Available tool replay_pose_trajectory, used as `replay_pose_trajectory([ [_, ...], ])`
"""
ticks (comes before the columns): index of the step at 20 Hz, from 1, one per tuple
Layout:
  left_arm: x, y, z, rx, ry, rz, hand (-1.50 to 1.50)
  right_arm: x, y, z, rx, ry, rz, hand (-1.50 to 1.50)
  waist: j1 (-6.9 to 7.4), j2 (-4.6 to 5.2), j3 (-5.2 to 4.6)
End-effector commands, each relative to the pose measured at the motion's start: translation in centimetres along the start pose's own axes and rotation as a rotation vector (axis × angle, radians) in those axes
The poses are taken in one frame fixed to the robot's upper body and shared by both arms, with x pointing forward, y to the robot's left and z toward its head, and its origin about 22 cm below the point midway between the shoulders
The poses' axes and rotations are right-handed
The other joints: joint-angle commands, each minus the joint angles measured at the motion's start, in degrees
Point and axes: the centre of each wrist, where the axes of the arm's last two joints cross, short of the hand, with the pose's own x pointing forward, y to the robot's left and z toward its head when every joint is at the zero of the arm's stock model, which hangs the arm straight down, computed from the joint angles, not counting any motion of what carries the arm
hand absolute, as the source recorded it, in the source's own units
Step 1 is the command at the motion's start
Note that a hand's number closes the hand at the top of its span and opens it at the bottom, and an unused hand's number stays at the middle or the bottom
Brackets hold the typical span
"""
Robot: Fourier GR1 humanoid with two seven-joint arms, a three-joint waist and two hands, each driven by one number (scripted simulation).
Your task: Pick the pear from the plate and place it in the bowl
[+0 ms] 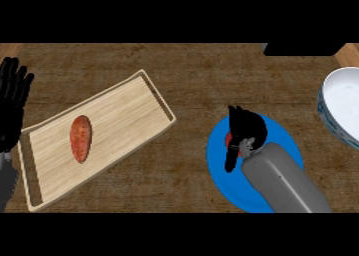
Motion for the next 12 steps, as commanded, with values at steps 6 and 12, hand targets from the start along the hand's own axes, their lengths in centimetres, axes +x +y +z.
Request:
replay_pose_trajectory([
  [6,0.1,-0.4,-0.1,-0.008,-0.001,0.022,0.0,0.4,-0.9,-1.6,0.027,0.166,-0.002,-1.5,0.21,0.06,0.0],
  [12,-0.2,0.7,-0.2,-0.007,-0.012,0.0,0.0,-2.7,3.1,-3.0,-0.033,0.064,0.035,1.5,0.08,0.07,0.01],
])
